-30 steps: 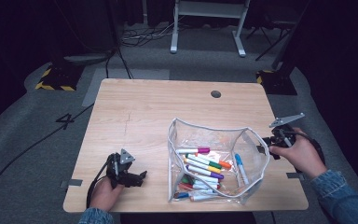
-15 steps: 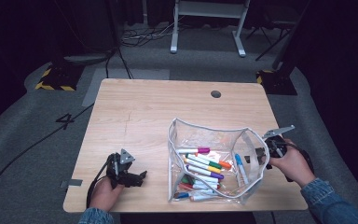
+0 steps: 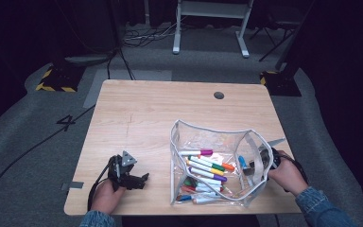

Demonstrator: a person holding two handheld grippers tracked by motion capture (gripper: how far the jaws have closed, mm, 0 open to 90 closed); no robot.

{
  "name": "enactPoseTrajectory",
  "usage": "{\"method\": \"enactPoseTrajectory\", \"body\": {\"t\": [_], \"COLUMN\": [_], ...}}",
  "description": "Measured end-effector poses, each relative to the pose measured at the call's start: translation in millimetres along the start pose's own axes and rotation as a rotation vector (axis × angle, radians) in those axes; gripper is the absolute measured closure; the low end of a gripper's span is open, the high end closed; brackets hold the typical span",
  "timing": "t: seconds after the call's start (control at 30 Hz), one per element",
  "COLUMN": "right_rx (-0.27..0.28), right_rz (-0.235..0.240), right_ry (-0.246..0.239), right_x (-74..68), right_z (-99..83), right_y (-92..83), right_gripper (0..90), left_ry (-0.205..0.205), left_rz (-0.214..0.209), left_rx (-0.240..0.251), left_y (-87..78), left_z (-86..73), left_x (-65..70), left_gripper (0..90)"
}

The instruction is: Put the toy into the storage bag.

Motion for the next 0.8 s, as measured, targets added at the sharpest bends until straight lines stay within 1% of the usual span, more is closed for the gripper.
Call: {"method": "enactPoseTrajectory", "body": {"t": [0.03, 0.1, 0.13, 0.17, 0.23, 0.3, 0.37, 0.43, 0.5, 0.53, 0.8], "right_rx": [-0.015, -0.054, -0.065, -0.063, -0.058, -0.060, -0.065, -0.056, -0.051, -0.043, 0.009], "right_rz": [-0.017, -0.058, -0.076, -0.091, -0.101, -0.108, -0.099, -0.091, -0.086, -0.082, -0.080], "right_ry": [0.006, -0.002, 0.004, 0.004, 0.030, 0.038, 0.055, 0.062, 0.066, 0.076, 0.083], "right_x": [0.5, 3.7, 4.9, 6.9, 9.0, 10.0, 10.0, 10.9, 11.6, 11.4, 14.7], "right_z": [-0.8, -4.1, -5.4, -6.6, -8.2, -9.1, -9.6, -8.8, -7.1, -5.4, 7.2], "right_y": [-1.2, -4.2, -5.3, -5.7, -7.0, -7.7, -8.7, -11.9, -17.9, -21.8, -56.7], "right_gripper": [58.2, 70.8, 74.9, 76.7, 77.3, 77.3, 77.4, 77.4, 77.4, 77.4, 77.4], "left_ry": [-0.003, -0.004, -0.003, -0.006, -0.004, -0.003, -0.003, -0.004, -0.003, -0.004, -0.004], "left_rz": [-0.001, -0.001, 0.000, -0.002, 0.000, 0.000, 0.000, 0.000, 0.000, 0.000, 0.000], "left_rx": [0.000, -0.001, 0.000, 0.001, 0.000, 0.000, 0.000, 0.000, 0.000, -0.001, 0.000], "left_y": [0.1, 0.1, 0.0, 0.1, 0.0, 0.0, 0.0, 0.0, 0.0, -0.1, 0.0], "left_z": [-0.1, -0.2, -0.1, -0.2, -0.1, -0.1, -0.2, -0.2, -0.2, -0.2, -0.2], "left_x": [0.2, 0.3, 0.2, 0.5, 0.2, 0.2, 0.2, 0.2, 0.2, 0.2, 0.2], "left_gripper": [0.0, 0.0, 0.0, 0.0, 0.0, 0.0, 0.0, 0.0, 0.0, 0.0, 0.0]}}
Point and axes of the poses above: each handheld gripper's, and its own axes: y roughly forward along the jaws, z roughly out of its top, x roughly to its right, the point moved 6 cm from there along y, roughly forward along the jaws, and after that the axes turned 12 degrees about -y, right-handed, at the moved point
